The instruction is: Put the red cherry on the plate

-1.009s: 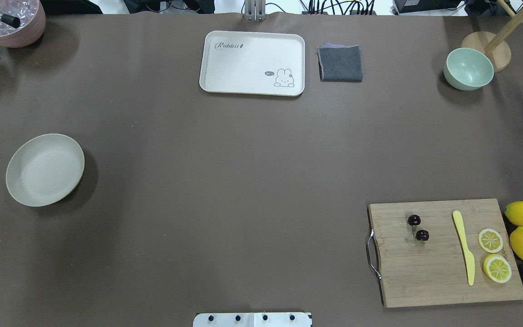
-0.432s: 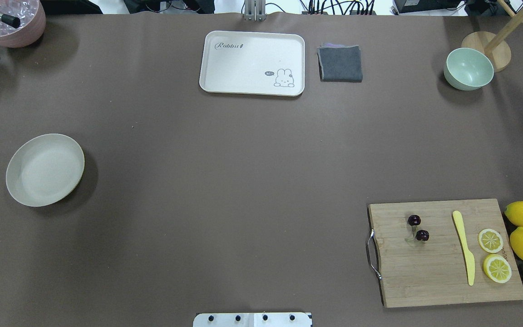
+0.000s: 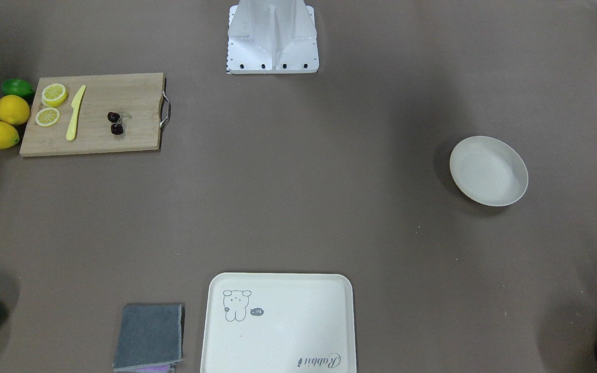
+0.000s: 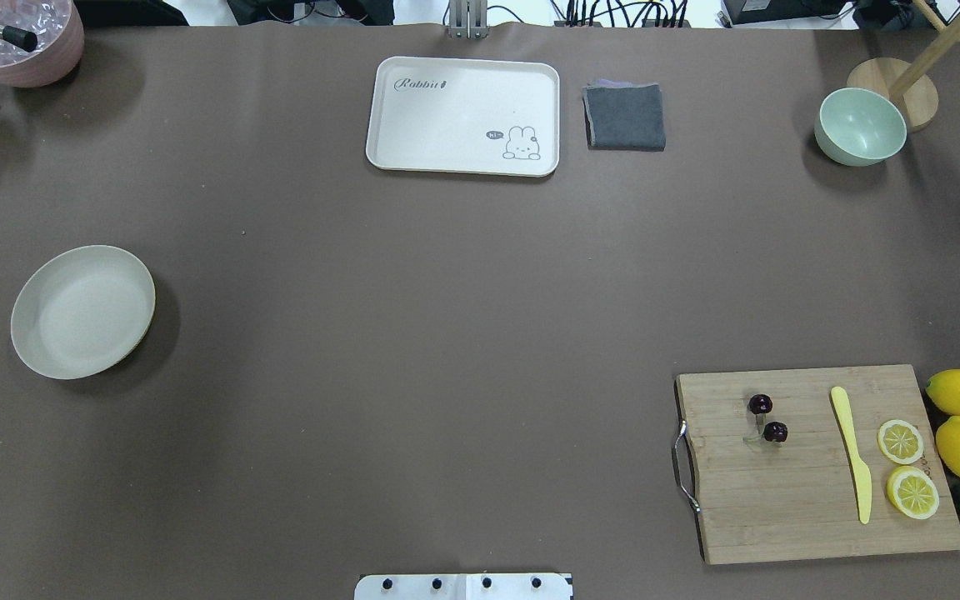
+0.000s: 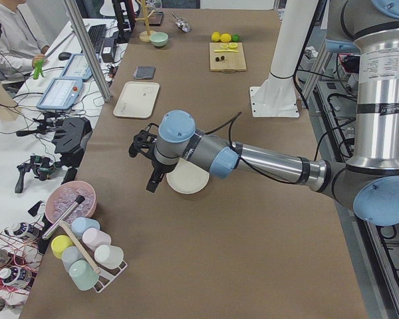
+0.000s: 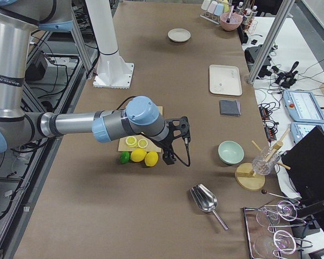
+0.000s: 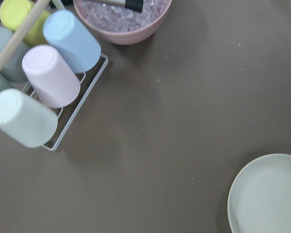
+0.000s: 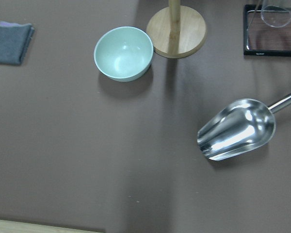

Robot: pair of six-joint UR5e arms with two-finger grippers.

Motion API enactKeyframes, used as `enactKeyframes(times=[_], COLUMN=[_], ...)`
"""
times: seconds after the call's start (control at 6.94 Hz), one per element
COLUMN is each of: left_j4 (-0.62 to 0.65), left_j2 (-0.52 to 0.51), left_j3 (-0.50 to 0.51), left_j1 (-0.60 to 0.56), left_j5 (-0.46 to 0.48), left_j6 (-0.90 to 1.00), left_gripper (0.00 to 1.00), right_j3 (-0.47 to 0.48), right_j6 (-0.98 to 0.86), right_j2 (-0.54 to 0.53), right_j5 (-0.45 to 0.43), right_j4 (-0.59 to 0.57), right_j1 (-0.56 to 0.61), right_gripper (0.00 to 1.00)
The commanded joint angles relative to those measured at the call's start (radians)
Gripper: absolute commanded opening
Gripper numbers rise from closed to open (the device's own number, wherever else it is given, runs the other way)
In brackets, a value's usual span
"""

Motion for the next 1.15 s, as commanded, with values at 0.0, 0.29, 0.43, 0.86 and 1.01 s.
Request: enactKeyframes(times=[0.0, 0.29, 0.43, 0.86, 1.01], left_j4=[-0.133, -0.158, -0.205, -0.347, -0.492], left_j2=[0.027, 0.024, 0.022, 0.011, -0.024], left_j3=[0.014, 0.092, 0.124, 0.205, 0.321], left_j1=[0.029, 0.109, 0.144, 0.392, 0.452], left_j5=[-0.043, -0.032, -0.031, 0.157, 0.163], left_j6=[-0.127, -0.132, -0.138, -0.386, -0.467], left_gripper=[0.98, 0.98, 0.98, 0.94, 0.93], right_j3=[0.021, 0.025, 0.022, -0.019, -0.017], right_j6=[0.226, 0.333, 0.338, 0.382, 0.382], right_j2=[0.022, -0.001, -0.003, 0.040, 0.040], right_j5=[0.225, 0.085, -0.091, -0.294, -0.286], right_j4=[0.049, 0.194, 0.192, 0.192, 0.195], right_j1=[-0.012, -0.093, -0.205, -0.440, -0.451], right_gripper=[0.98, 1.00, 1.00, 1.00, 1.00])
